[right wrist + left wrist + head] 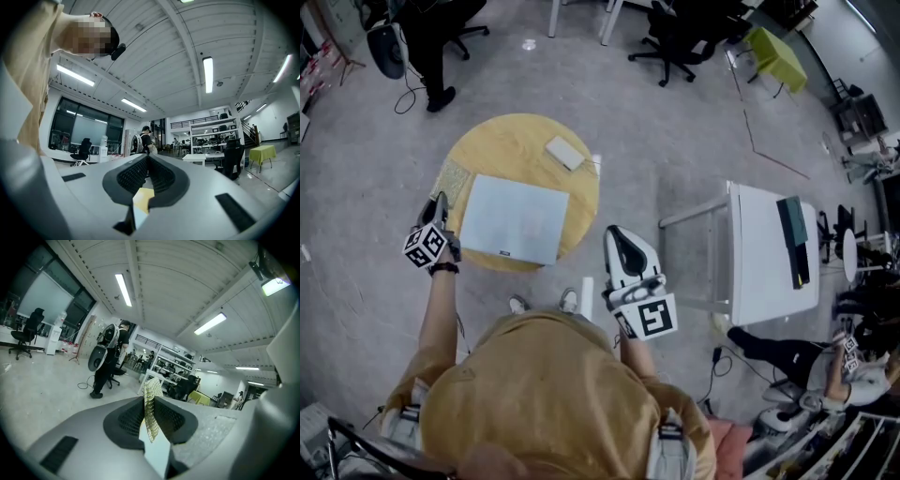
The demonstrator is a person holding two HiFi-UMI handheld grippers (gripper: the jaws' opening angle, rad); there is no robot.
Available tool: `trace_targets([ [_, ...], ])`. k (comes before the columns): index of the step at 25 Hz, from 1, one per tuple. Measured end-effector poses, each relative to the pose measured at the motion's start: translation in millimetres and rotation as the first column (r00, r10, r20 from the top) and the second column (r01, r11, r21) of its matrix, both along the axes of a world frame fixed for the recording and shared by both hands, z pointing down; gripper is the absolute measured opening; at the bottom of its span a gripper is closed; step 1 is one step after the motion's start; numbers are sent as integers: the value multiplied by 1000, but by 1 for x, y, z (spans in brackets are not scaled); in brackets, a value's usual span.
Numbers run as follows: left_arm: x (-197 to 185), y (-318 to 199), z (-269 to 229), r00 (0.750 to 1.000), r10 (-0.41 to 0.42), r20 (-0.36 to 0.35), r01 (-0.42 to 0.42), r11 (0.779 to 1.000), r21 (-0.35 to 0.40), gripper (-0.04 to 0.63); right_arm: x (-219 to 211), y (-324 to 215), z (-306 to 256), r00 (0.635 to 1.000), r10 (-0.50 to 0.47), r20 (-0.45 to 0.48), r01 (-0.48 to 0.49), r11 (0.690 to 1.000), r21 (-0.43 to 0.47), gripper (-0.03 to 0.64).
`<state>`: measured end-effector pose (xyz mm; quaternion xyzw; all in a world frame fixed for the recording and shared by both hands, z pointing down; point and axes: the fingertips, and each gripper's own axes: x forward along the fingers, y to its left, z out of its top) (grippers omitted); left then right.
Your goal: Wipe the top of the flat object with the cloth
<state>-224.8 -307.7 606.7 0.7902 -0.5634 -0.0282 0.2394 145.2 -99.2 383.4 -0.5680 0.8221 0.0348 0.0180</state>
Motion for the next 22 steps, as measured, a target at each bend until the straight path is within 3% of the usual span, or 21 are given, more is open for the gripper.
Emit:
trace_targets([
  [5, 10, 24, -52, 999, 38, 21, -40, 992, 120, 61, -10, -11, 3, 998, -62, 6, 62, 998, 5, 2],
  [9, 20, 41, -101, 996, 74, 43, -82, 971, 225, 61, -17, -21, 6, 994, -105, 6, 105, 994, 5, 2],
  [13, 20, 63, -160, 993, 85, 79, -107, 935, 339, 61, -26, -32, -3, 990, -138, 10, 138, 990, 24, 2],
  [16, 18, 88, -196, 986, 80, 147, -136, 897, 420, 61, -33, -37, -6, 987, -159, 4, 159, 987, 29, 2],
  [22, 9, 145, -244, 981, 40, 190, -133, 852, 507, 61, -41, -41, -6, 982, -191, -6, 191, 981, 21, 2],
])
